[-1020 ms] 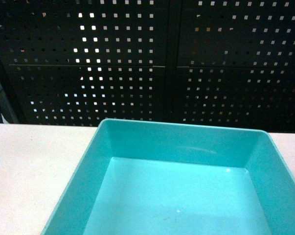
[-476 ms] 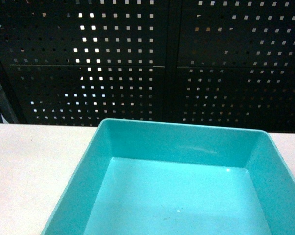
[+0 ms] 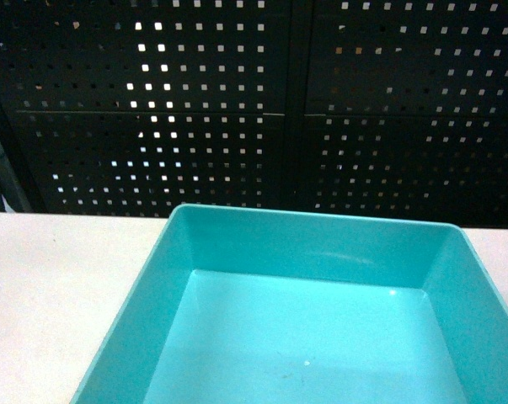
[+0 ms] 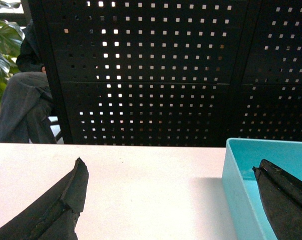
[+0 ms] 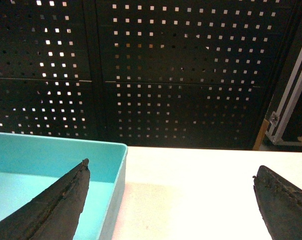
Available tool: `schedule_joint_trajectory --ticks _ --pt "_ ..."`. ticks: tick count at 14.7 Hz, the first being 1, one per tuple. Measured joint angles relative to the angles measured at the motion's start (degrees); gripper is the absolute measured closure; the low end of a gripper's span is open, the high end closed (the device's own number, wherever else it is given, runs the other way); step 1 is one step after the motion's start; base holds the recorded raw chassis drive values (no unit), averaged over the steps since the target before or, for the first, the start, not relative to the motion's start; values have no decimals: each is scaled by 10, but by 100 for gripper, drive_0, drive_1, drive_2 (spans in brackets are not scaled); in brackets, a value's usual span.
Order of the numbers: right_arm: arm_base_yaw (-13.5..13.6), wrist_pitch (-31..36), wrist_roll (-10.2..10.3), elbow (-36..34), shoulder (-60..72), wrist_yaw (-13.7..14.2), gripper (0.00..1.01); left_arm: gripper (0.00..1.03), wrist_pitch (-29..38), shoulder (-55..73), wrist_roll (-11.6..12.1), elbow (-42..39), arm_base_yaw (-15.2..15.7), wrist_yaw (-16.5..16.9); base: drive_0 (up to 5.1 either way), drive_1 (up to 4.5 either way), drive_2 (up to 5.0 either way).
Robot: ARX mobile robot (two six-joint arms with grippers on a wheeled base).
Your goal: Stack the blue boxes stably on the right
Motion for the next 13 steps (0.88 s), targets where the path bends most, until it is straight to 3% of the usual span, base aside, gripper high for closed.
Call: schedule_joint_trajectory --ticks 2,4,5,6,8,10,12,13 --pt "0 2 0 0 0 -1 3 5 -10 -4 -2 0 5 2 0 0 0" --pt "-25 82 -3 0 38 -48 3 5 -20 -10 -5 -3 14 3 0 0 0" --pt "-43 120 -2 2 92 -68 3 5 -1 2 -6 -1 31 29 0 0 0" --pt "-49 167 -2 17 160 -87 3 5 94 60 -11 2 52 49 0 0 0" --pt "-35 227 -7 103 287 -109 3 5 214 255 -18 50 61 117 0 0 0" --pt "-13 234 -14 183 406 -117 3 5 177 394 -33 170 31 173 0 0 0" --pt "25 221 -41 242 502 -117 3 5 164 500 -51 264 -30 178 0 0 0" --pt "40 199 -49 278 546 -114 3 5 137 551 -52 318 -65 160 0 0 0"
